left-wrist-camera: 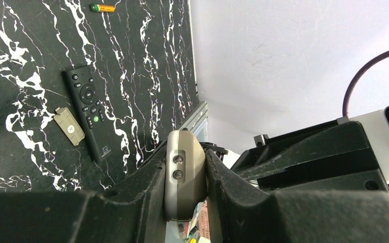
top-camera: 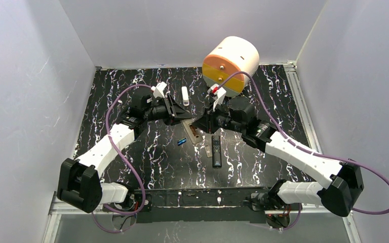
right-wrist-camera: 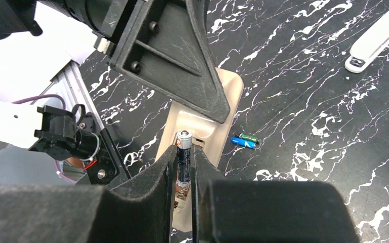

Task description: Load the batteries into the remote control

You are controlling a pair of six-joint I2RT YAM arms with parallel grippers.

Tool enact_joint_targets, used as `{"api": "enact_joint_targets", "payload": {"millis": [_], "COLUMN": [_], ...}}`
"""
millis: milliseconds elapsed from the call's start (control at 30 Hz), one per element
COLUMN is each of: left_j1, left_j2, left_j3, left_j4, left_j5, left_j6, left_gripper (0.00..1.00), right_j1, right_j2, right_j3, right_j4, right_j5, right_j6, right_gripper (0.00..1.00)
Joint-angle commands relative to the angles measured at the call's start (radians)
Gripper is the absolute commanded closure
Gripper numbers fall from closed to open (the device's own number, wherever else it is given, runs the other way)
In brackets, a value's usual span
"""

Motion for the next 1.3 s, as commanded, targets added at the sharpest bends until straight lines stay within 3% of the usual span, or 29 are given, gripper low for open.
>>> {"api": "enact_joint_targets", "payload": {"millis": [0,700,1033,1267], "left_j1": [0.006,0.006,0.006,0.006], "left_j2": [-0.004,-0.018,-0.010,0.000], "left_j3": [0.035,0.052,0.044,0.044], "left_j4": [0.007,-0.005,-0.008,-0.012], "left_j5": [0.054,0.072,0.064,0.054], "left_j6": [-0.023,-0.078,-0.070,-0.052], "left_gripper": [1.00,1.00,1.00,1.00], "right_j1": [0.013,0.047,0.051,0.052], "right_j2": [0.020,0.016,-0.014,-0.053], "right_j3": [0.033,-0.045,-0.036,-0.023], "right_j4": [0.028,0.077,0.063,0.113], "right_j5": [0.022,0.052,0.059,0.076], "right_j6": [-0.043,-0.075,-0.067,0.035], "right_gripper": [0.79,0.74,0.61,0.45]}}
